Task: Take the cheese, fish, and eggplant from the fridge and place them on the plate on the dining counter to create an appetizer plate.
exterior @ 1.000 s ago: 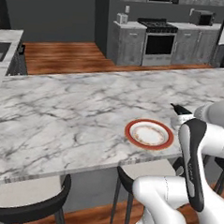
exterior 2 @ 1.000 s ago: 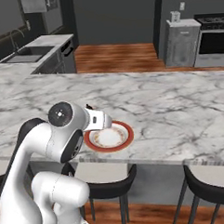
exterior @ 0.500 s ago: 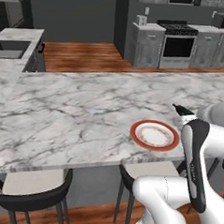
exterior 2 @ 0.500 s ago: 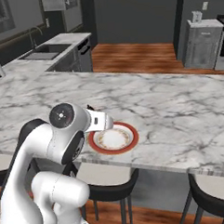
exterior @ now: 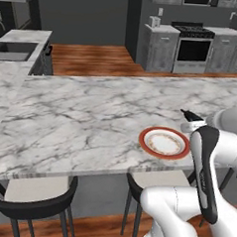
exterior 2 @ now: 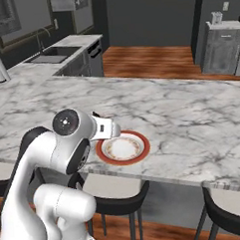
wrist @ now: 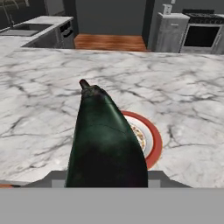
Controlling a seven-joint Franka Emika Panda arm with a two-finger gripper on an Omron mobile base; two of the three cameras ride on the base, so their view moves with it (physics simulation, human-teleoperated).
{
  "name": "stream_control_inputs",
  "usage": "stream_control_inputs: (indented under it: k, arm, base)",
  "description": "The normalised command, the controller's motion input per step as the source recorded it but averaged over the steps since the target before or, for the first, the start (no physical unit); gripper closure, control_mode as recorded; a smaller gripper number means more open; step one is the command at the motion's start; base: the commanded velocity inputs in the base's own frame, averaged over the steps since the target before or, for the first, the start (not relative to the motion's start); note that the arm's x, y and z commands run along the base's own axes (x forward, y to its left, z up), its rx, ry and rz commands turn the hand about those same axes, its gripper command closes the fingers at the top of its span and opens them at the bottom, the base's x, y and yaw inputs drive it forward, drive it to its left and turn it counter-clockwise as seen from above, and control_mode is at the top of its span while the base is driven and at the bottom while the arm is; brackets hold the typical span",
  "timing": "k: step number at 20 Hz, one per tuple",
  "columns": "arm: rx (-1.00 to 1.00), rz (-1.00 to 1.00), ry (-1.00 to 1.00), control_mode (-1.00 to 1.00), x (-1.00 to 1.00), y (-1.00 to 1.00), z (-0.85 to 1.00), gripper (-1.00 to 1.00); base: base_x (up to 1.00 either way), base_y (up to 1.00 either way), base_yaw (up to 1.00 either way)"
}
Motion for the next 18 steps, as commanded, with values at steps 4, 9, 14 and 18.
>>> stream_control_inputs:
  k: [4, 9, 14, 18]
  arm:
    - [0.00, -0.09, -0.02, -1.00, 0.16, -0.09, -0.22, 1.00]
    - [0.00, -0.17, 0.01, -1.00, 0.24, -0.25, -0.29, 1.00]
    - [0.00, -0.05, 0.07, -1.00, 0.48, -0.22, -0.44, 1.00]
    - [0.00, 0.05, 0.11, -1.00, 0.65, -0.06, -0.57, 1.00]
  base:
    - [0.00, 0.00, 0.00]
    - [0.00, 0.00, 0.00]
    - [0.00, 0.00, 0.00]
    - [0.00, 0.00, 0.00]
